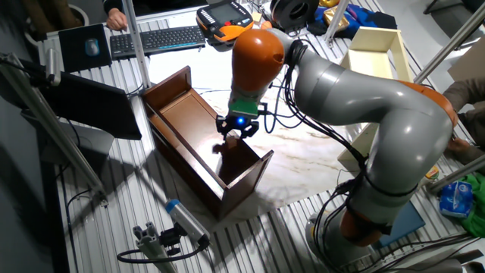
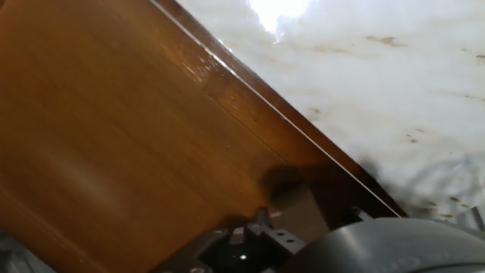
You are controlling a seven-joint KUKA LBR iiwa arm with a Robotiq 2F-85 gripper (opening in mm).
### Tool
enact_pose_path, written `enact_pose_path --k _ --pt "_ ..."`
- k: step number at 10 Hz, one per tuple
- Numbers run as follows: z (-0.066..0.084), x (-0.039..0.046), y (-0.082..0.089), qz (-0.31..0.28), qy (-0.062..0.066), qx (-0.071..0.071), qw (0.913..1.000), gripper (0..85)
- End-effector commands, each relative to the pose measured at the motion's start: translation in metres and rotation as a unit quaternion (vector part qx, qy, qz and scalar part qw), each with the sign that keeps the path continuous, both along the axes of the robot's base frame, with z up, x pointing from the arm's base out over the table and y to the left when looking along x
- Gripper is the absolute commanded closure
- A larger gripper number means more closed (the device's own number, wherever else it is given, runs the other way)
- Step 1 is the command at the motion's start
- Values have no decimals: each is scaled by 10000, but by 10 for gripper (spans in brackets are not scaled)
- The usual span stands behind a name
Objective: Put the object on the shelf
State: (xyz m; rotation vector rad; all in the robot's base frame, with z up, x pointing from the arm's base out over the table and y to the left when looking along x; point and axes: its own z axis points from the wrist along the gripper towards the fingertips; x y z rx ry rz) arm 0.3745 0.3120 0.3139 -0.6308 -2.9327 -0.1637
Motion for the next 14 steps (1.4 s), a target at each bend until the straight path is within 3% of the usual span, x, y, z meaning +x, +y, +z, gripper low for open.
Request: enact_pose_path --k 1,2,3,4,5,6,7,8,10,13,14 --pt "37 15 -39 184 11 -24 9998 170" --pt "136 49 -147 366 109 38 9993 340" --pt "226 92 -270 552 131 40 9984 340" --pt "273 150 -421 909 7 -109 9958 340" --pt "285 214 -560 1353 -109 -324 9902 510" --pt "288 288 -686 1597 -183 -256 9867 850" --pt "284 360 -823 1843 -211 -158 9825 850" --pt "259 417 -970 2080 -269 -302 9773 850" --pt "176 520 -1230 2388 -369 -380 9696 850" --pt "-25 540 -1544 2824 -517 -582 9561 850" --pt "-79 539 -1590 2841 -516 -452 9563 850"
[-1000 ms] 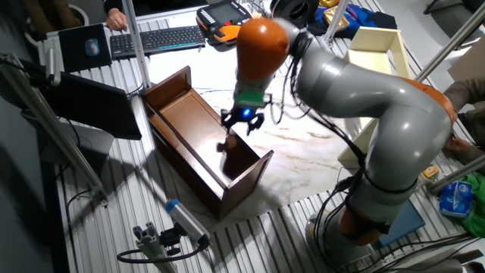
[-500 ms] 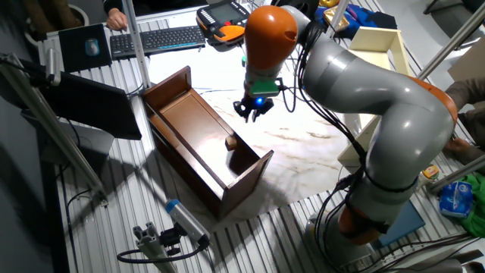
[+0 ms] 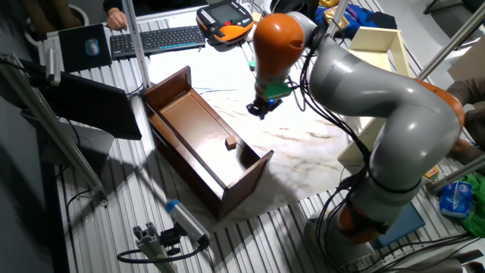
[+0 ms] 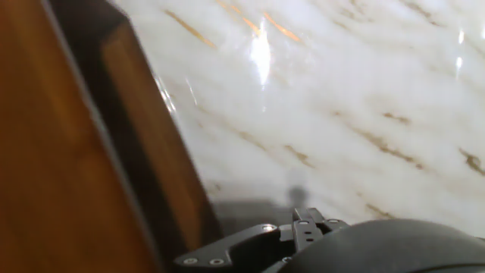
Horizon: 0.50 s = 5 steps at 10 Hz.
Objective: Put the object on the shelf
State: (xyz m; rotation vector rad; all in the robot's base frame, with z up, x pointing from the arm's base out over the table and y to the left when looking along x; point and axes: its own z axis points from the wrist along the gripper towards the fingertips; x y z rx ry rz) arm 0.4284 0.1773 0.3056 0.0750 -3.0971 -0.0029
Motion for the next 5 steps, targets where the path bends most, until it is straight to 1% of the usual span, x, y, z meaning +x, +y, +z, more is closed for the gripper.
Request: enact_pose_path --k 1,2,4,5 --pt "-25 3 -262 527 16 42 9986 850" --pt "-35 3 -266 543 52 99 9985 850" --pt "-44 20 -255 596 37 77 9982 850" --pt "-56 29 -256 604 36 101 9981 850"
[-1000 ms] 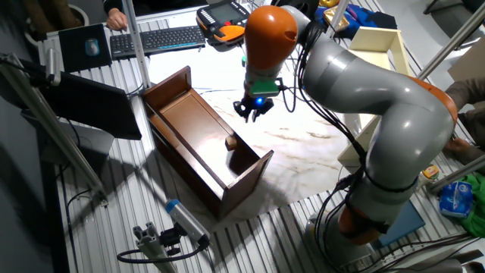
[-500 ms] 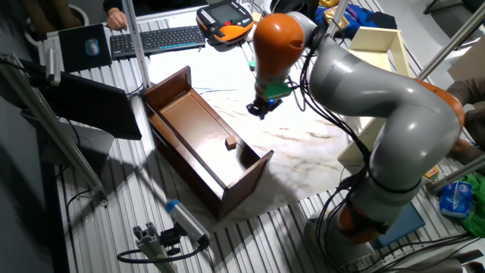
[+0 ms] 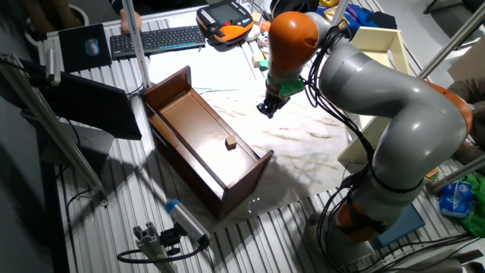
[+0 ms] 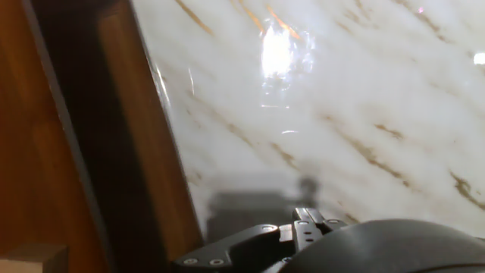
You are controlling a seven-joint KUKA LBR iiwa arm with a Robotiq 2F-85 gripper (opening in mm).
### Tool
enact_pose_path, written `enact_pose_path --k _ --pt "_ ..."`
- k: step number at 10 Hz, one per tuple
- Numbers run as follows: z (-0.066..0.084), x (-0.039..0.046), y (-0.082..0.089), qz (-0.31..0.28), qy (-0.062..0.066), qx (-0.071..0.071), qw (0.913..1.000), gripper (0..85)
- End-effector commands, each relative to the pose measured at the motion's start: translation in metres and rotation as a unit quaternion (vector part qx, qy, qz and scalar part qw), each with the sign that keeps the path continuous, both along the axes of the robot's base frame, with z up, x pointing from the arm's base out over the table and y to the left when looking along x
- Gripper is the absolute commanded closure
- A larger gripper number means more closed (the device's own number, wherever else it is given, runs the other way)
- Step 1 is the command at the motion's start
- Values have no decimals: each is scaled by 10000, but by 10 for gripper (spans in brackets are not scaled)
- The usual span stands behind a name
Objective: Put the object on the shelf
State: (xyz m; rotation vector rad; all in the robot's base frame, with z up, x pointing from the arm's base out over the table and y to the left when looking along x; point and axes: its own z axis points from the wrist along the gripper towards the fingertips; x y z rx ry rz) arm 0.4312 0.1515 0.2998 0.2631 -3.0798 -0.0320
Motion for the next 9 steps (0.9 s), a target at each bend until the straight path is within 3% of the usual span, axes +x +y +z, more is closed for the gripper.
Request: enact_pose_path --k 1,4,5,9 --pt "4 -4 4 20 37 64 10000 850" --pt "-15 2 49 76 82 129 9999 850" --pt "-30 9 83 80 150 259 9995 850" --pt "15 8 110 27 183 225 9996 850"
